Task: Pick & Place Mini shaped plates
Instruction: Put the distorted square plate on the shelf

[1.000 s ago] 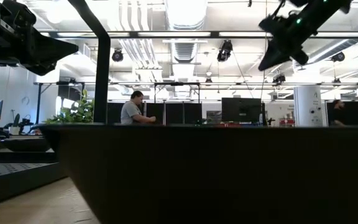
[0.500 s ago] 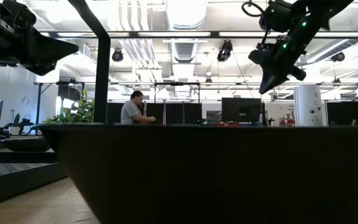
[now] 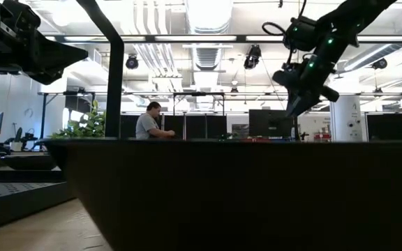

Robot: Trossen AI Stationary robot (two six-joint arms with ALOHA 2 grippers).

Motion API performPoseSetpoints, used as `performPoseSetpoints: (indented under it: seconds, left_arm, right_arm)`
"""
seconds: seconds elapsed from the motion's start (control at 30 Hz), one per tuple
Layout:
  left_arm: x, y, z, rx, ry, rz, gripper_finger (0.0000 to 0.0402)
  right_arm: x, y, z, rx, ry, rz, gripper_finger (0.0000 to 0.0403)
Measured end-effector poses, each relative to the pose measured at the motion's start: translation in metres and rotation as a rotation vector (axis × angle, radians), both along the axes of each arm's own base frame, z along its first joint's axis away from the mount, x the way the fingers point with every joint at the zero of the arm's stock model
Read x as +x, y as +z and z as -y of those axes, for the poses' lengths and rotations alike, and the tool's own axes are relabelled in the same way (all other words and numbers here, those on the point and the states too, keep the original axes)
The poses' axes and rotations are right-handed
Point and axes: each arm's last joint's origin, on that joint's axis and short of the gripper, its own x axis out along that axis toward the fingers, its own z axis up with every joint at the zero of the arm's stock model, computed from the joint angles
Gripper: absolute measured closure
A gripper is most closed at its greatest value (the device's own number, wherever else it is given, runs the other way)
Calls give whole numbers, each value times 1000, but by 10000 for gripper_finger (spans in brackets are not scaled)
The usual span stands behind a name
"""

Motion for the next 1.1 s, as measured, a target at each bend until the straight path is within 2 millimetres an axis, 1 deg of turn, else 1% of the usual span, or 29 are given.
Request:
performPoseSetpoints:
  seconds: [0.13,0.27,0.4,0.67,0.9,1.1]
  left_arm:
    - [0,0,0,0,0,0,402]
    - [0,0,0,0,0,0,402]
    - [0,0,0,0,0,0,402]
    - [0,0,0,0,0,0,402]
    - [0,0,0,0,0,0,402]
    - [0,0,0,0,0,1,402]
  right_arm:
    - [2,-12,11,36,-58,-10,281]
    - [1,-27,23,76,-104,-52,274]
    - [3,-39,32,98,-130,-68,274]
    - [9,-60,50,139,-138,-34,282]
    - [9,-71,56,160,-152,-58,282]
    - [16,-76,62,183,-140,-59,282]
